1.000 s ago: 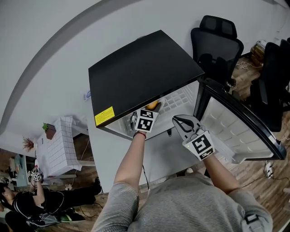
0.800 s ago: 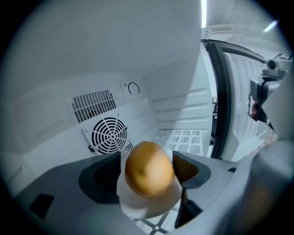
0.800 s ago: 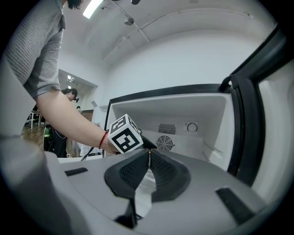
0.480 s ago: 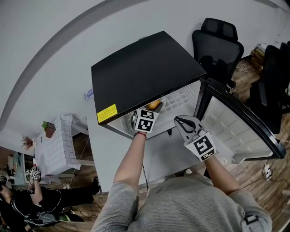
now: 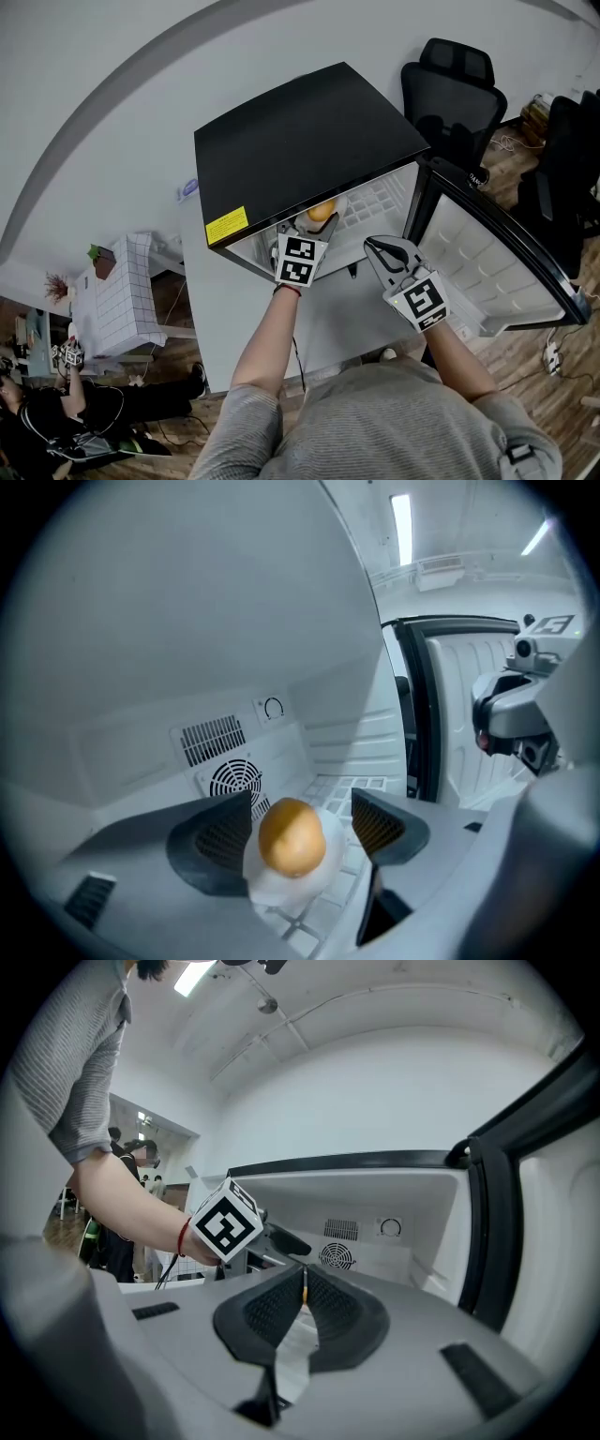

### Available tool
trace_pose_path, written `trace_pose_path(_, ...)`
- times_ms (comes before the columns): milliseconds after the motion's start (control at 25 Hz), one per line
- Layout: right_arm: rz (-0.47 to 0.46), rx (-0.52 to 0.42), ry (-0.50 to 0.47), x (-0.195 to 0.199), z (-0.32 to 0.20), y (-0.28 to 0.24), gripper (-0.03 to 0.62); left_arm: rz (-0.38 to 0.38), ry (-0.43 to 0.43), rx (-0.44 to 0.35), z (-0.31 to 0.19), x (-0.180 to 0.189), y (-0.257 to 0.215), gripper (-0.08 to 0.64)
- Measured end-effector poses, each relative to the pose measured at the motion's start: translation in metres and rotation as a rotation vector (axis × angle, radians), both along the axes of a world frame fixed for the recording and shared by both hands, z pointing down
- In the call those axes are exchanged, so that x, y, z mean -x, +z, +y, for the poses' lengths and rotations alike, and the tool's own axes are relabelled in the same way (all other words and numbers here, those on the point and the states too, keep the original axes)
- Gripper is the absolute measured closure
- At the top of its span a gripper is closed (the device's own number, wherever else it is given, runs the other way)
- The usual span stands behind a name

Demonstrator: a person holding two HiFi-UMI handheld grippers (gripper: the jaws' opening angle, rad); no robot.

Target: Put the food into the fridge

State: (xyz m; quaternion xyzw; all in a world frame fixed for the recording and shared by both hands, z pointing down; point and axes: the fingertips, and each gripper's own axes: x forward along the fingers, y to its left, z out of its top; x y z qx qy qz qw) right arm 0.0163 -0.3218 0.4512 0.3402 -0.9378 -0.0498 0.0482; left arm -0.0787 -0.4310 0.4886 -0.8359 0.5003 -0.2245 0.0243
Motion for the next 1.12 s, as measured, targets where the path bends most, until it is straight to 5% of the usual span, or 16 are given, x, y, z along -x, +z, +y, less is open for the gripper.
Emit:
trace_pose_path(400, -0.007, -0.015, -0.020, 0.007, 0.008, -0.008, 0.578, 0.085, 0.022, -0.090, 0.057, -0.003, -0.031, 0.320)
trace_pose_path(560, -0.005, -0.010, -0.028, 0.010, 0.013, -0.007, 0.578, 0.129, 0.011, -0.141, 0.074, -0.003, -0.047, 0.542)
trace_pose_path(1120, -0.022, -0.011, -0.055, 0.010, 0.042, -0.021, 0.578, 0.299, 0.009, -0.188, 0.176, -0.007, -0.040, 0.549)
